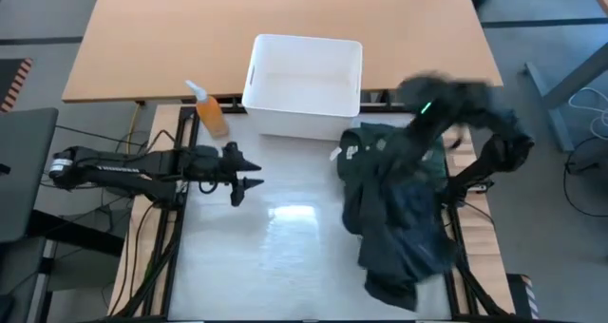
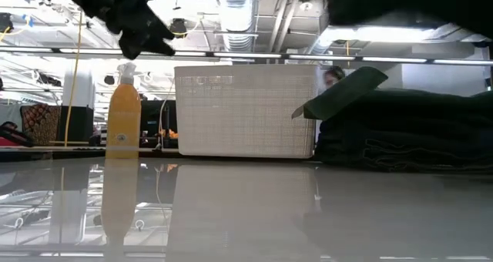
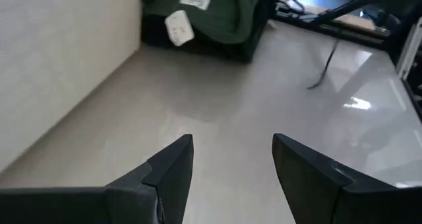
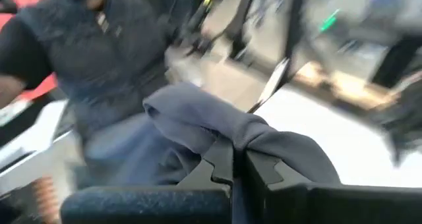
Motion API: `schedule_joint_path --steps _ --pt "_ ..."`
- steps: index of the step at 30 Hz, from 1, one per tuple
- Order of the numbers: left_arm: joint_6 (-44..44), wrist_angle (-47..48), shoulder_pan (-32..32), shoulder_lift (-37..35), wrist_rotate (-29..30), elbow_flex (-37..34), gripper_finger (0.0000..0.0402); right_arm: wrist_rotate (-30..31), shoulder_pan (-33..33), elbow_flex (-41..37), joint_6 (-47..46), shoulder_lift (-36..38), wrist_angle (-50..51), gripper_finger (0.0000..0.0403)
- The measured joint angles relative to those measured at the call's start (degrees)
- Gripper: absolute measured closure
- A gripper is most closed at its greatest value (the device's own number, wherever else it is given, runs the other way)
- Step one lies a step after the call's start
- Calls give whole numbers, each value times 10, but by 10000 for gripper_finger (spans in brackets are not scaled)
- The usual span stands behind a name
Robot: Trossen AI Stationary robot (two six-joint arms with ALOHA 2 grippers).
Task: Fold laundry
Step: Remove the black shorts from the white bin, then fold the black shorts
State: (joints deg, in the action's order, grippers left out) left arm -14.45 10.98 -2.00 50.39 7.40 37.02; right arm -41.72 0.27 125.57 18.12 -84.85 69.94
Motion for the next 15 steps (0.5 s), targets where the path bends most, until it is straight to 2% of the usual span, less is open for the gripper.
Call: schedule_joint_path --steps 3,5,11,15 --pt "-29 -34 39 4 20 -34 205 29 -55 -89 -29 4 -33 376" --pt "-52 -85 64 12 23 -64 205 76 -89 -161 -65 17 -92 376" --pt "-116 -193 133 27 23 -133 205 211 -173 -368 -178 39 -361 374" --pt "-98 -239 164 37 37 -143 205 236 -216 -493 -177 25 -566 374"
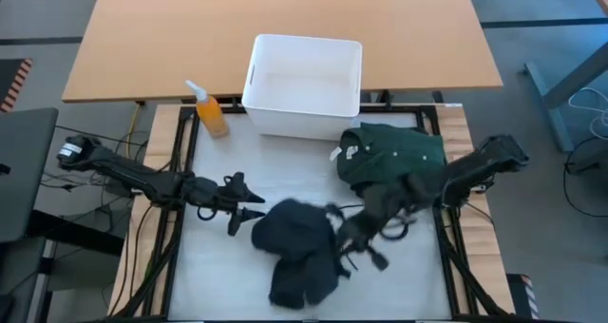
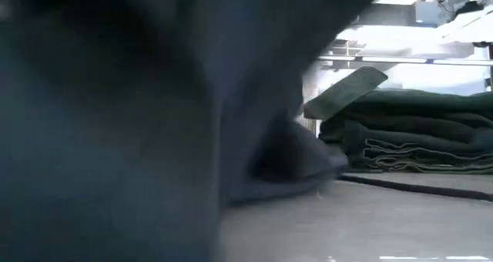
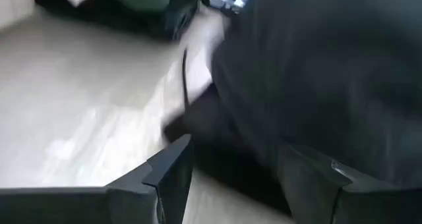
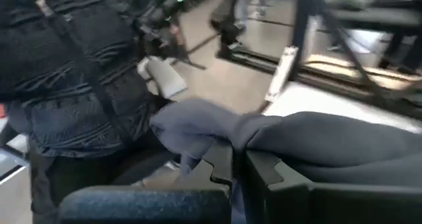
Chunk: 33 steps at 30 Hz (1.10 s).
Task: Fold laundry
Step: Fold the black shorts
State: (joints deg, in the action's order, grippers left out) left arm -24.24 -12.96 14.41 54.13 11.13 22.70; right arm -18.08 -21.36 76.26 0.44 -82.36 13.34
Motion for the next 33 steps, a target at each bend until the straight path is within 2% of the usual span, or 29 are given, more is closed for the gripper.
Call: schedule_joint_path --steps 3,6,9,12,14,19,21,23,25,29,33 --pt "24 -37 10 9 17 -3 205 -2 -5 -80 -32 -34 -77 371" --pt "40 -56 11 19 18 -3 205 0 7 -131 -125 -69 -102 363" --pt "43 -73 9 30 17 -3 205 -1 11 -152 -224 -103 -111 354" --pt "51 -102 9 50 7 -3 205 -11 14 -155 -275 -145 -103 344" --pt "48 -127 10 75 -20 -2 205 -25 16 -154 -288 -167 -104 339" --pt "36 -107 11 117 -117 -3 205 -88 16 -153 -295 -196 -92 332" --pt "12 -79 13 121 -163 6 205 -105 17 -153 -296 -197 -74 332" --pt "-12 -16 26 118 -179 24 205 -106 18 -153 -295 -191 -50 331" --pt "-18 68 51 111 -152 53 205 -100 20 -153 -294 -180 -33 331" --pt "-35 221 104 106 -47 124 205 -75 20 -153 -287 -154 -6 331" --pt "-102 262 141 107 11 138 205 -51 10 -153 -298 -130 42 331"
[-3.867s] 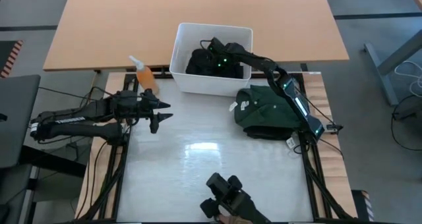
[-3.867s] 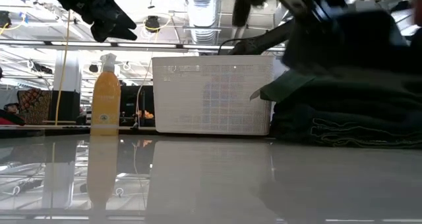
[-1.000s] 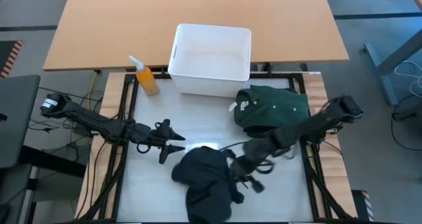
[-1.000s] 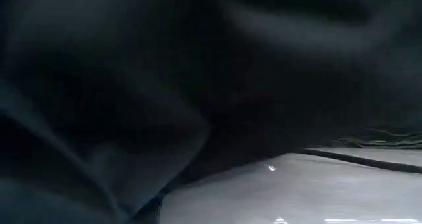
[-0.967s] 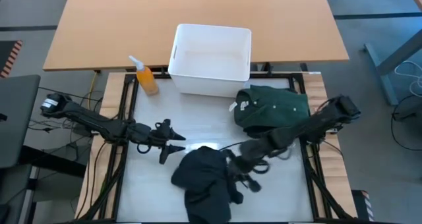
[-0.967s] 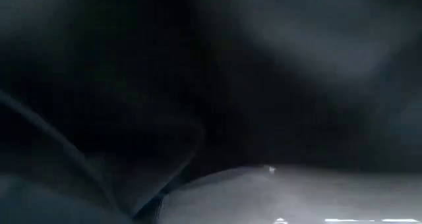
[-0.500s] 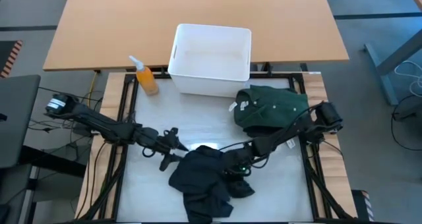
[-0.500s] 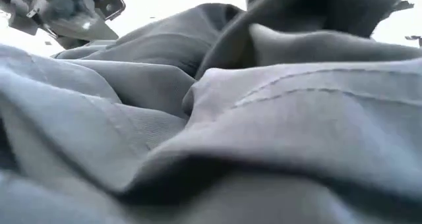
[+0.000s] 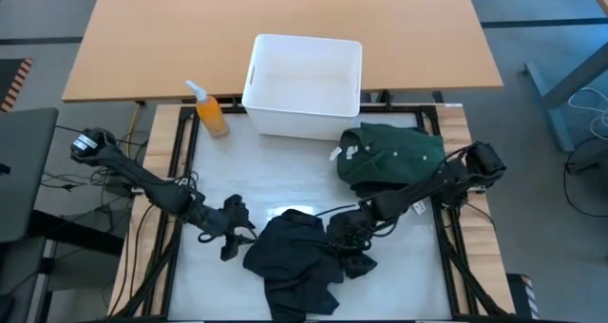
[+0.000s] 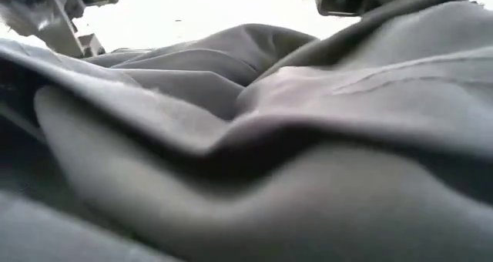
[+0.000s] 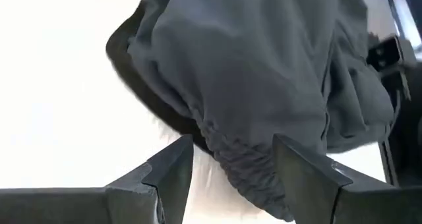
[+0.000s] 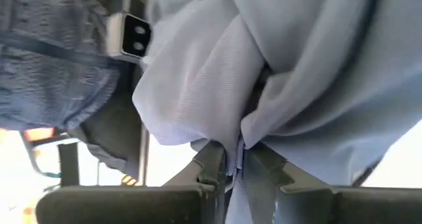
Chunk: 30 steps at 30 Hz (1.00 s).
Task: Fold laundry
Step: Fold the black shorts
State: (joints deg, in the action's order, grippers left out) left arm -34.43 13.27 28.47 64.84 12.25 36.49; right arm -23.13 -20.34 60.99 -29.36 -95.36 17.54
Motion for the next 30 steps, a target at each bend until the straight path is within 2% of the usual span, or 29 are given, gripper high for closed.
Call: schedule_joint_path --steps 5,8,13,17,23,30 --pt "-139 -8 41 0 53 -41 205 71 -30 0 -6 18 53 330" --pt "-210 -57 69 0 44 -77 205 98 -45 0 -6 19 55 330" --pt "-253 -191 98 4 40 -126 205 101 -43 0 -3 19 56 330" --pt "-300 -231 98 26 46 -157 205 107 -43 0 8 19 56 330" --pt "-327 -276 92 90 44 -161 205 125 -43 0 13 19 56 330" --pt "-238 -496 68 190 16 -161 204 128 -43 0 15 19 56 330"
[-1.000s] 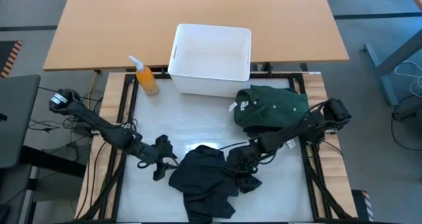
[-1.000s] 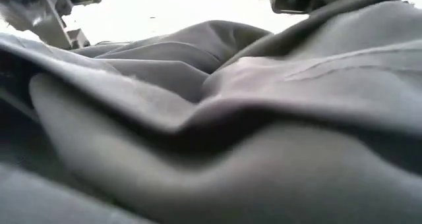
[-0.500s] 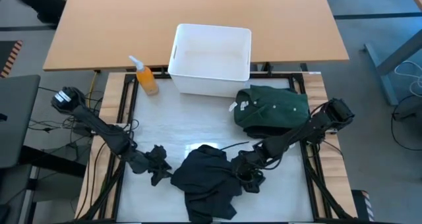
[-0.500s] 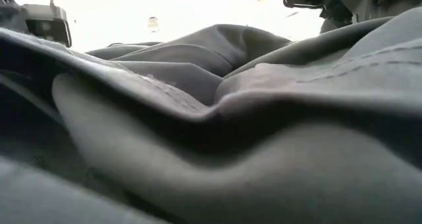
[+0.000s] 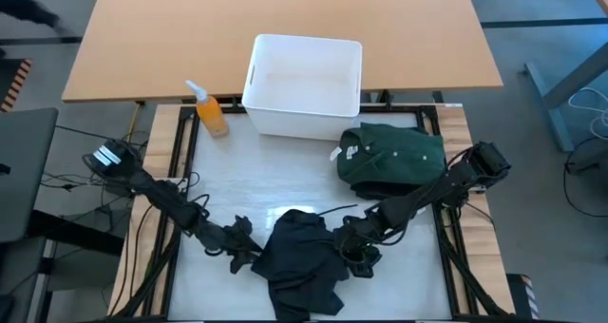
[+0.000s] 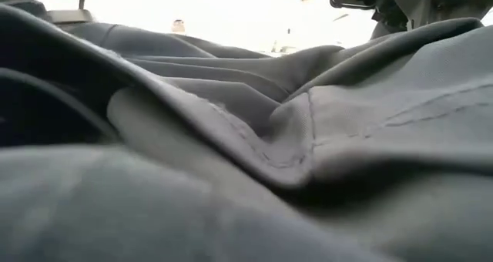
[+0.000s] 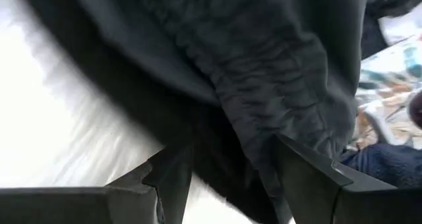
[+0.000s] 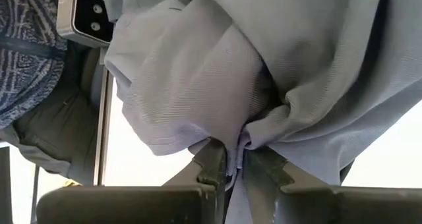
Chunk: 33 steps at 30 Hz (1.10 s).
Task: Fold laundry
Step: Fold the black shorts
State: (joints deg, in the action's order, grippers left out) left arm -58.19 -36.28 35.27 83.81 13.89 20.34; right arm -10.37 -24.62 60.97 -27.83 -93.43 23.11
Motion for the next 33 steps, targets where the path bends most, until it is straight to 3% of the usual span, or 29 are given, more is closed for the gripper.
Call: schedule_joint_path --steps 7,10,13,17,21,28,33 --pt "98 -191 -29 82 -55 0 208 0 0 0 0 0 0 330" --pt "128 -245 -43 96 -88 3 228 -1 0 0 -3 0 4 330" --pt "141 -240 -56 96 -112 9 275 -12 4 0 -20 12 23 330" --pt "146 -232 -73 96 -151 15 375 -10 8 0 -37 45 47 330" --pt "161 -249 -80 94 -166 15 397 0 4 0 -37 87 48 330" --pt "238 -295 -103 1 -231 15 401 4 -23 0 -37 168 46 330" --pt "307 -204 -117 -125 -221 16 401 59 -52 -1 -21 194 48 330"
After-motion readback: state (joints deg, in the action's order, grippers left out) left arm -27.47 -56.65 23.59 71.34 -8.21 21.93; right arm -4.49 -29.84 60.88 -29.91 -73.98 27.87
